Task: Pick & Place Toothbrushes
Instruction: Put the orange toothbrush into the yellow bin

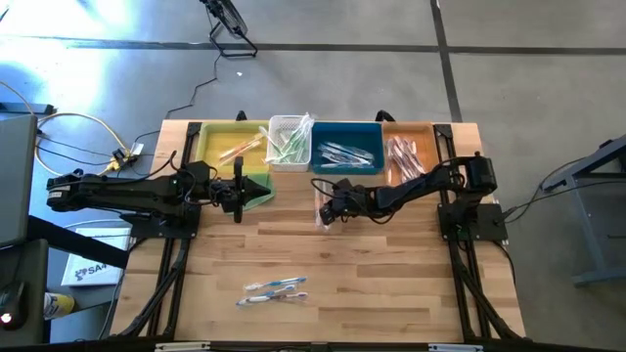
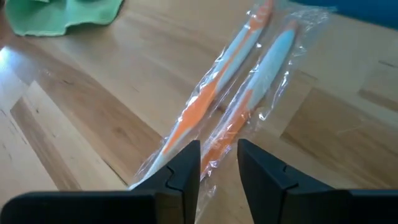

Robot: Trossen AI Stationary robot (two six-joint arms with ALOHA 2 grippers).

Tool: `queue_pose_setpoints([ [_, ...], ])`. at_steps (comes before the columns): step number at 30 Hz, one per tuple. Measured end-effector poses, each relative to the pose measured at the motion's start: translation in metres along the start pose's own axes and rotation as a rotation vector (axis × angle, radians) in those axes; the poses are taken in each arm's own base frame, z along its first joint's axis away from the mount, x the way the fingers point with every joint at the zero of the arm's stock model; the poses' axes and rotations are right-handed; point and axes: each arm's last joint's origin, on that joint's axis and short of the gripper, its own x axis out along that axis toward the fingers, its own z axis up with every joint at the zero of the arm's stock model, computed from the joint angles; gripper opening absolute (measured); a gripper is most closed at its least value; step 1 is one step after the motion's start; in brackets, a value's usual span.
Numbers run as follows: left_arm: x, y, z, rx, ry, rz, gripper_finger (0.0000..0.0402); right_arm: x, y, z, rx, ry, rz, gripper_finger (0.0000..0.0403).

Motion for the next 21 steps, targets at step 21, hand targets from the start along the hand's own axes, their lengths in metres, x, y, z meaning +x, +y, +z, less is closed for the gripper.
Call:
queue_pose_setpoints([
  [21,0.000,0.000,0.000,0.000,-0.002,-0.002,0.0003,0.014,-0.007,-0.010,-0.015,0.007,-0.046,0.0101],
])
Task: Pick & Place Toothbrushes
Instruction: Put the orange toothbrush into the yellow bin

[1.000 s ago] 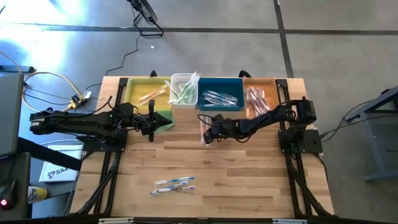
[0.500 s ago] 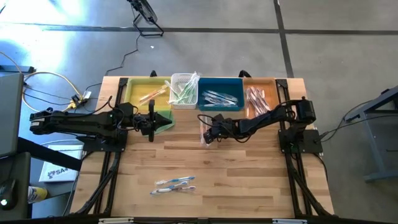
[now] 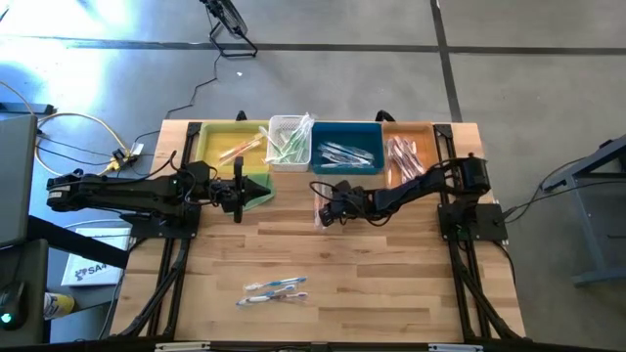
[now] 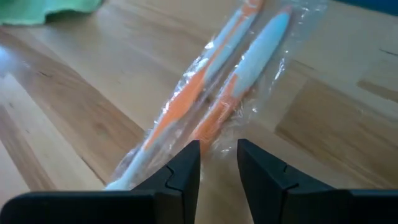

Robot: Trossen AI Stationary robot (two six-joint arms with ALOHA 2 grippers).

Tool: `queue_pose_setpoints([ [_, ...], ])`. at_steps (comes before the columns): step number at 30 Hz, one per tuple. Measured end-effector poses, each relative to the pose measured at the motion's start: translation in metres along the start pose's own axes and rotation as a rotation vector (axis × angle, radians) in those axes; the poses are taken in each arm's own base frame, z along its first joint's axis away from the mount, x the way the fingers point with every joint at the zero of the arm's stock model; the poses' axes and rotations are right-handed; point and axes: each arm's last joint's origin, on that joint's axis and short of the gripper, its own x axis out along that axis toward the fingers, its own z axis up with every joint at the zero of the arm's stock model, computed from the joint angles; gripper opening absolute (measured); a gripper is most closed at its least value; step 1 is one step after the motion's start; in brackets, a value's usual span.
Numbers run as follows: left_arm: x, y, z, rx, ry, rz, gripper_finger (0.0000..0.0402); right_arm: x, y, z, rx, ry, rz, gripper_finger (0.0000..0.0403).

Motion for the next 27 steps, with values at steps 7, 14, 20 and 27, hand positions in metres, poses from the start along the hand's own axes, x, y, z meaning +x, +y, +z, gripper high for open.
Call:
queue_pose_setpoints([
  [7,-0.0001,-0.0002,-0.0002,0.000,0.002,-0.001,0.0003,0.0063,0.0038,0.0002,0.005,-0.032,0.055,0.0100],
  [14,0.0000,-0.0001,-0.0002,0.000,0.004,0.000,0.0003,0.0064,0.0044,0.0010,-0.007,-0.040,0.063,0.0077],
  [20,-0.0001,-0.0001,-0.0002,0.000,0.005,0.000,0.0003,0.0066,0.0040,0.0006,-0.017,-0.038,0.061,0.0011],
  [27,0.0000,-0.0001,-0.0002,0.000,0.004,0.000,0.0003,0.0062,0.0050,0.0000,-0.028,-0.014,0.084,0.0003],
])
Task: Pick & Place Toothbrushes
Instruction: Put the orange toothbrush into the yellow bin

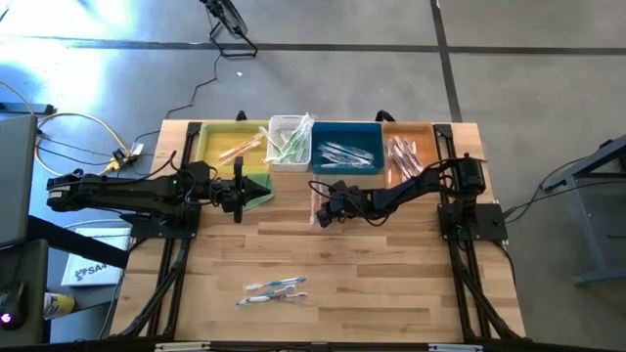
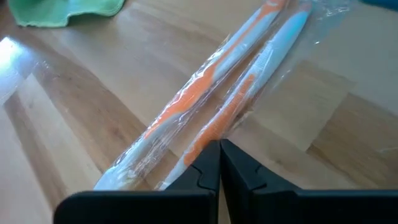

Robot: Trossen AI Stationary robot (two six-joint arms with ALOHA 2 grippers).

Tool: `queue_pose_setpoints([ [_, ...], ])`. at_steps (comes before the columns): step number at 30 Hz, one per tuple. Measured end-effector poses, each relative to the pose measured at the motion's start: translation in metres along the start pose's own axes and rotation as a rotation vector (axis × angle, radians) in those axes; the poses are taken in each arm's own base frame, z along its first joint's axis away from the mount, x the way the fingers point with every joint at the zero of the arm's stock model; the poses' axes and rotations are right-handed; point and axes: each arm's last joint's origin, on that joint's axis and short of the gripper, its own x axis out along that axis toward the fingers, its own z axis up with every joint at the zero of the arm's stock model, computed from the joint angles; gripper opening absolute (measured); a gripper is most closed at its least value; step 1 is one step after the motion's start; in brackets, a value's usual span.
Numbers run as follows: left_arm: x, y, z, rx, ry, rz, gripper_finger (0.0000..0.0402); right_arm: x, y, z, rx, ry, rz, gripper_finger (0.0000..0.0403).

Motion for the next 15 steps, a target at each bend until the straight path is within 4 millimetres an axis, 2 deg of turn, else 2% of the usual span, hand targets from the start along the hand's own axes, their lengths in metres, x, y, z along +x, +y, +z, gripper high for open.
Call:
queue_pose_setpoints([
  [6,0.000,0.000,0.000,0.000,-0.001,0.000,0.0003,-0.014,0.004,0.006,-0.017,0.041,0.023,0.0003],
  [15,0.000,0.000,0.000,0.001,-0.002,0.004,0.0003,-0.049,0.013,0.027,-0.072,0.010,0.051,0.0003],
])
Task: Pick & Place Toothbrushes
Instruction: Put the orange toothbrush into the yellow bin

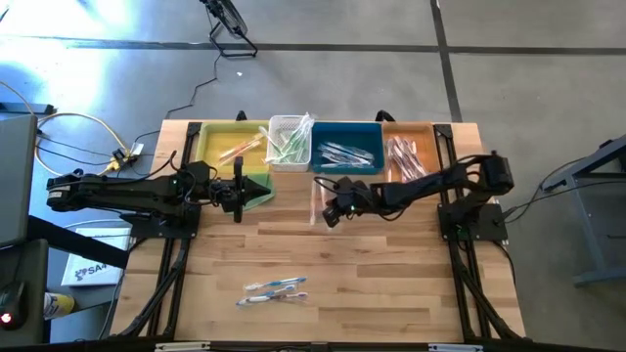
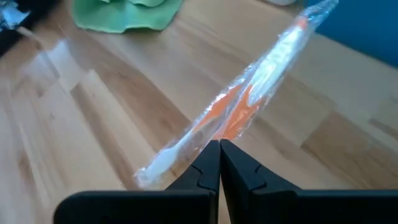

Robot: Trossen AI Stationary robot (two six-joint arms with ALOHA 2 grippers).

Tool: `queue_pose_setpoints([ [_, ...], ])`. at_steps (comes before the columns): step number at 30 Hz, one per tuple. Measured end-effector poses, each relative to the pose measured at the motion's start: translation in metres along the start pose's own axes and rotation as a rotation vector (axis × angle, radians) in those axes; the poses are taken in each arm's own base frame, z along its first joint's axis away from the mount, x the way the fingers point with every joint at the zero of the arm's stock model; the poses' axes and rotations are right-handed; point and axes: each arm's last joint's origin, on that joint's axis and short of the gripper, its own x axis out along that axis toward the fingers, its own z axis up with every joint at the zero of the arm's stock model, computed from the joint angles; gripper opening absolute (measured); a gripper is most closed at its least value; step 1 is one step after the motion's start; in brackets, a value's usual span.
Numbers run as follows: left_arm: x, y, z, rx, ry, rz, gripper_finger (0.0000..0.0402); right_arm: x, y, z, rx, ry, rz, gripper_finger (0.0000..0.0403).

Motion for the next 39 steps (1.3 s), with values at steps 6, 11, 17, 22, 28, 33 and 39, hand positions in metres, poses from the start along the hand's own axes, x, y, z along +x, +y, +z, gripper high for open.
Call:
queue_pose_setpoints([
  [6,0.000,0.001,0.000,0.003,0.011,0.018,0.0003,-0.030,0.007,0.010,-0.041,-0.013,0.027,0.0003],
  [11,-0.001,0.011,0.006,-0.004,-0.031,0.144,0.0003,-0.050,0.013,0.015,-0.116,-0.028,0.063,0.0003],
  [17,-0.003,0.019,0.013,-0.137,-0.116,0.223,0.0003,-0.071,0.014,0.030,-0.229,-0.122,0.072,0.0003],
  [22,-0.002,0.016,0.010,-0.242,-0.091,0.182,0.0003,-0.084,0.010,0.044,-0.320,-0.190,0.077,0.0003],
  [28,-0.001,0.014,0.007,-0.459,-0.067,0.173,0.0003,-0.086,0.008,0.055,-0.403,-0.256,0.077,0.0003],
  [33,0.000,0.008,0.002,-0.613,-0.003,0.148,0.0003,-0.086,0.008,0.056,-0.443,-0.270,0.072,0.0003],
  [39,0.000,0.010,-0.001,-0.662,0.031,0.194,0.0002,-0.087,0.010,0.059,-0.473,-0.308,0.083,0.0003],
])
